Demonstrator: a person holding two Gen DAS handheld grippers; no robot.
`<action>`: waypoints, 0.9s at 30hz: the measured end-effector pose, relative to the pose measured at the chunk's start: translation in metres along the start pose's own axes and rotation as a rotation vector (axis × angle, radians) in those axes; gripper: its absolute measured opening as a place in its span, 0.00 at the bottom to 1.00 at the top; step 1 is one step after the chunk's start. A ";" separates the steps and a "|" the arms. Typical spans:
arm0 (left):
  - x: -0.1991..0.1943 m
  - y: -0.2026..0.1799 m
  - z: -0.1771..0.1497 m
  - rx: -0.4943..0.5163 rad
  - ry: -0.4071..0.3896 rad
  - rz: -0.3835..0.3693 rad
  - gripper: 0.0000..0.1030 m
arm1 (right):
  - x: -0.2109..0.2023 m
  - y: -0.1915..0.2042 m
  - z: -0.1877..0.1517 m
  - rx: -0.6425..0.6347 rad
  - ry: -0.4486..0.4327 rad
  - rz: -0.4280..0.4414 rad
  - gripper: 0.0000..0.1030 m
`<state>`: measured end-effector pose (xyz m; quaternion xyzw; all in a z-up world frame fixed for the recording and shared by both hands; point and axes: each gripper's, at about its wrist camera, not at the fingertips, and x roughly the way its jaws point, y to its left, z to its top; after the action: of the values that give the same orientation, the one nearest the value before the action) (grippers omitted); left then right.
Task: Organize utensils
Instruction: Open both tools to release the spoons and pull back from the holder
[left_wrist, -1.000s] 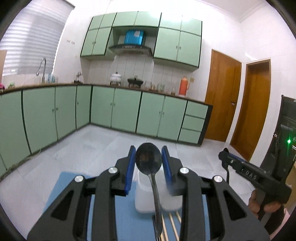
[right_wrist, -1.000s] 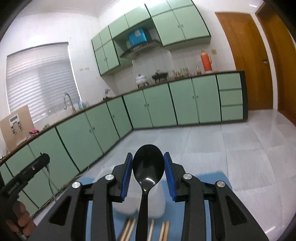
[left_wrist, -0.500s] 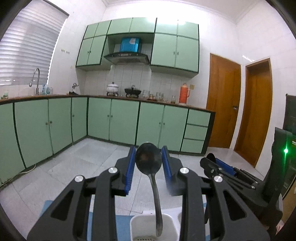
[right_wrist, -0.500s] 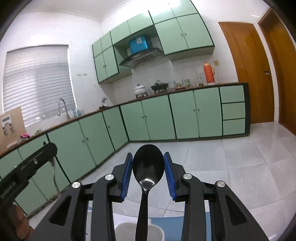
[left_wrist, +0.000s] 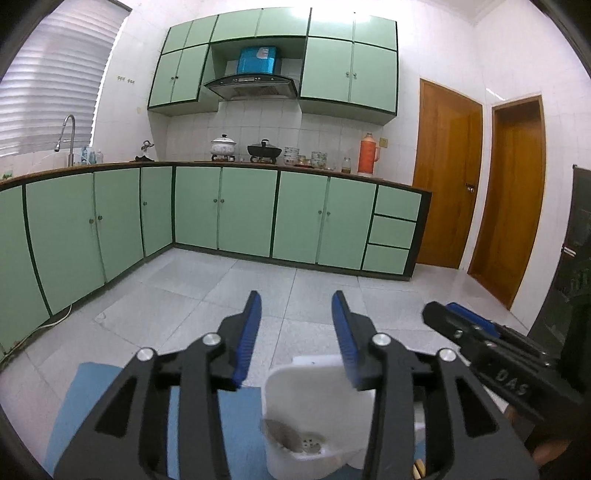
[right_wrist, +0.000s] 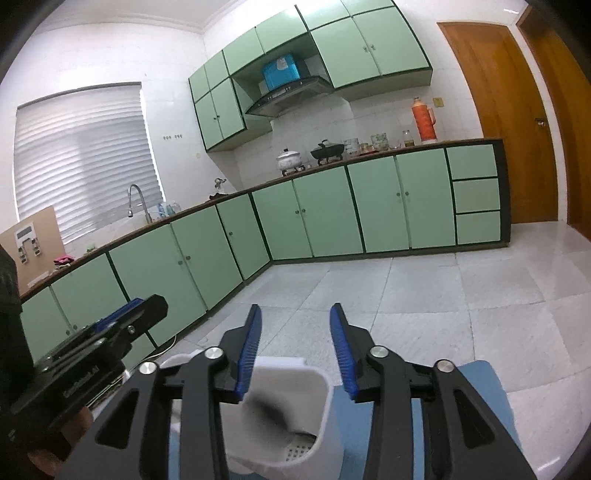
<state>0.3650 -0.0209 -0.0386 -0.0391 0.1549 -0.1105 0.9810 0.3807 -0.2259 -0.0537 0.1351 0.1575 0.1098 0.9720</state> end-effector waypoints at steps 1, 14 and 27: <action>-0.003 0.001 0.000 -0.003 -0.003 0.000 0.41 | -0.005 0.000 0.000 0.001 -0.004 0.001 0.40; -0.100 0.005 -0.042 -0.005 0.061 0.052 0.81 | -0.100 -0.009 -0.033 0.020 0.060 -0.063 0.68; -0.181 0.015 -0.125 0.002 0.341 0.067 0.84 | -0.193 0.000 -0.129 0.027 0.308 -0.128 0.67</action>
<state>0.1611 0.0294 -0.1052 -0.0134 0.3203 -0.0831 0.9436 0.1591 -0.2460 -0.1182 0.1193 0.3146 0.0649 0.9395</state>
